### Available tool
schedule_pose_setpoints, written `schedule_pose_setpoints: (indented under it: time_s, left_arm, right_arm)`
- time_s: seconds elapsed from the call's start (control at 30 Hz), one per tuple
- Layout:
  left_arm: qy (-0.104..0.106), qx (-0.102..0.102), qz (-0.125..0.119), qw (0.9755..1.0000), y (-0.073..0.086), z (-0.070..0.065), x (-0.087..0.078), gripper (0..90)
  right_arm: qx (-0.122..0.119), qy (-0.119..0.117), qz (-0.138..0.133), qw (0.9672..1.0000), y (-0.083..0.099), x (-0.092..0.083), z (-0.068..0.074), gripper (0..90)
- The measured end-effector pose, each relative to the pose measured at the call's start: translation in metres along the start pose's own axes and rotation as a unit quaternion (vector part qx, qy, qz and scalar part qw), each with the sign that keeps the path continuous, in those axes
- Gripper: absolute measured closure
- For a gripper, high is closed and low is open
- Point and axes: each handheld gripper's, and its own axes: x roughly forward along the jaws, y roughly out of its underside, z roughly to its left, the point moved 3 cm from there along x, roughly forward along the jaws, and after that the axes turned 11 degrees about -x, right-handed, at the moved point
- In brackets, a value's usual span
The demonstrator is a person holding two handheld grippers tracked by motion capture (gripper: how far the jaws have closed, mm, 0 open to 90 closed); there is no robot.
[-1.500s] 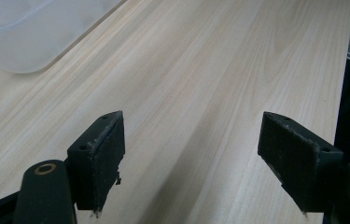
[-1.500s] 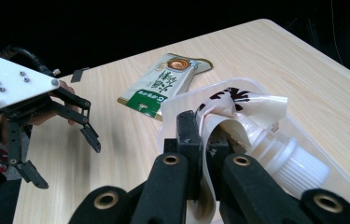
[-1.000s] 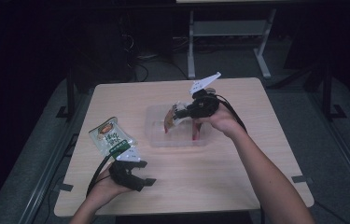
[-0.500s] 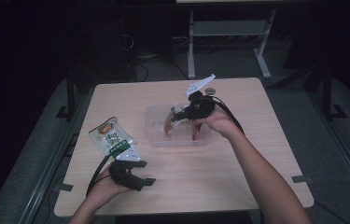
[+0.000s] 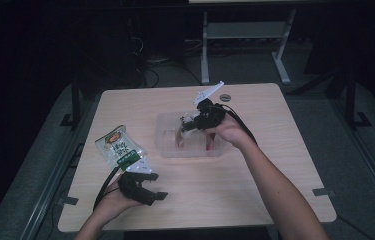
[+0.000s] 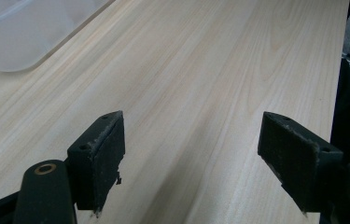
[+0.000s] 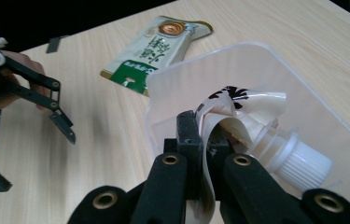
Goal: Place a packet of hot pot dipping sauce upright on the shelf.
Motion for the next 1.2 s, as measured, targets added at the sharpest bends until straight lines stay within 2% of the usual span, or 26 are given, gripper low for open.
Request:
schedule_pose_setpoints:
  time_s: [0.13, 0.33, 0.63, 0.77, 0.8, 0.87, 1.0, 1.07, 1.1, 1.2]
  left_arm:
    - [-0.002, 0.007, 0.002, 1.0000, 0.000, 0.001, 0.000, 22.6]
    - [0.001, 0.002, 0.004, 1.0000, 0.000, 0.000, 0.001, 22.6]
    - [0.002, -0.001, 0.005, 1.0000, 0.001, 0.000, 0.002, 22.5]
    - [0.001, -0.001, 0.005, 1.0000, 0.001, 0.001, 0.002, 22.6]
    - [0.001, -0.001, 0.006, 1.0000, 0.001, 0.001, 0.001, 22.6]
    - [0.001, 0.000, 0.005, 1.0000, 0.001, 0.001, 0.001, 22.6]
    - [0.003, -0.007, 0.001, 1.0000, 0.001, 0.001, 0.000, 22.6]
    - [0.002, -0.011, -0.002, 0.9999, 0.001, 0.002, -0.001, 22.6]
    - [0.002, -0.011, -0.002, 0.9999, 0.001, 0.002, -0.001, 22.6]
    - [0.001, -0.011, -0.003, 0.9999, 0.002, 0.003, -0.002, 22.6]
  right_arm:
    - [0.000, 0.003, 0.009, 1.0000, 0.001, 0.003, -0.001, 88.9]
    - [0.000, 0.008, 0.020, 0.9998, 0.001, 0.008, 0.000, 88.2]
    - [0.002, 0.011, 0.016, 0.9998, -0.001, 0.009, 0.000, 84.7]
    - [0.003, 0.018, 0.012, 0.9998, -0.002, 0.007, 0.001, 78.5]
    - [-0.003, 0.025, 0.009, 0.9997, -0.002, 0.006, 0.000, 76.6]
    - [0.005, 0.031, 0.001, 0.9995, -0.004, 0.000, 0.001, 70.6]
    - [0.005, 0.033, 0.000, 0.9994, -0.003, -0.005, 0.002, 64.4]
    - [0.004, 0.043, -0.002, 0.9991, -0.003, -0.010, 0.005, 55.6]
    - [0.004, 0.043, -0.002, 0.9991, -0.003, -0.010, 0.005, 55.6]
    - [0.009, 0.048, -0.005, 0.9988, -0.005, -0.016, 0.009, 46.2]
